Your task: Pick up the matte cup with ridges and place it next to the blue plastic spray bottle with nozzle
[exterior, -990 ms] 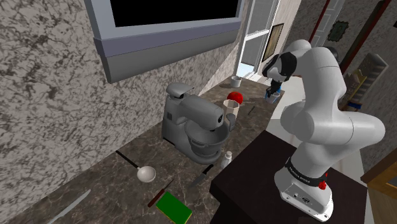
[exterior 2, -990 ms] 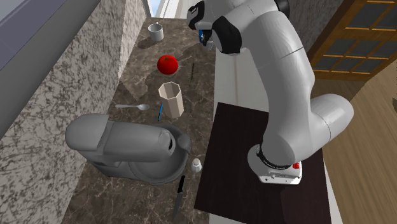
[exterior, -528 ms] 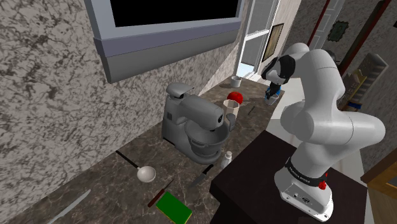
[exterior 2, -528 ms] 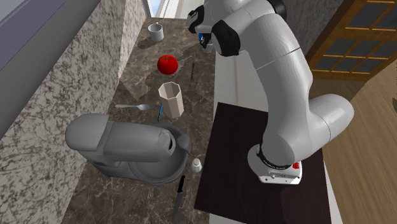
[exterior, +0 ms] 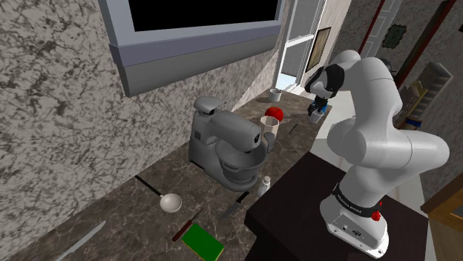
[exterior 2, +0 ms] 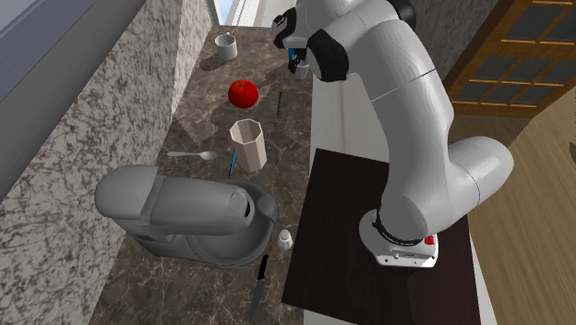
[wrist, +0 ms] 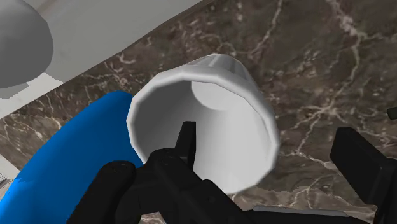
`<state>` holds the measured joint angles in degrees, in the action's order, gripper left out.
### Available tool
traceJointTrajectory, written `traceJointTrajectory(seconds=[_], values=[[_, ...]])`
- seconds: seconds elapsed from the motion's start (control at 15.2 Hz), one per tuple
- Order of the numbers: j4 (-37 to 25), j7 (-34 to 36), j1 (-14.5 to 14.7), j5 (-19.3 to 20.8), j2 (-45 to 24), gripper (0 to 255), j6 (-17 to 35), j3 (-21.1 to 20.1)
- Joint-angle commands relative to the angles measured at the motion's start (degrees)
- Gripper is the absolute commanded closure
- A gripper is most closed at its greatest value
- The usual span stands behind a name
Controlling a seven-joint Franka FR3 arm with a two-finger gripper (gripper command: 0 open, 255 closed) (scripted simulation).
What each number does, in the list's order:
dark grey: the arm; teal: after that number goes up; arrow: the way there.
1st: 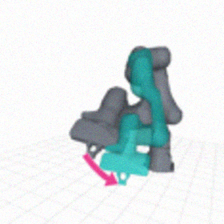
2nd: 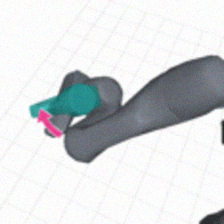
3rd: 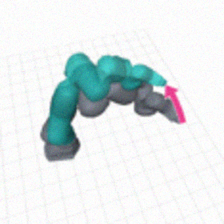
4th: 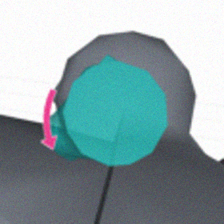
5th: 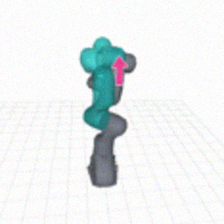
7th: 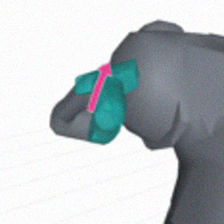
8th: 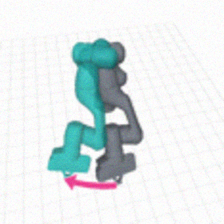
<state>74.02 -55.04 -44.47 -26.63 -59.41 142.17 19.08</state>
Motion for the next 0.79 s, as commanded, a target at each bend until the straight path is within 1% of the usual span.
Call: traceJointTrajectory(seconds=[0.0, 0.07, 0.33, 0.73], values=[[0.0, 0.0, 0.0, 0.0, 0.0, 0, 0.0, 0.0], [0.0, 0.0, 0.0, 0.0, 0.0, 0, 0.0, 0.0], [6.1, -0.2, 1.7, 0.8, 7.3, 0, -1.5, 1.5], [6.1, -0.2, 1.7, 0.8, 7.3, 0, -1.5, 1.5]])
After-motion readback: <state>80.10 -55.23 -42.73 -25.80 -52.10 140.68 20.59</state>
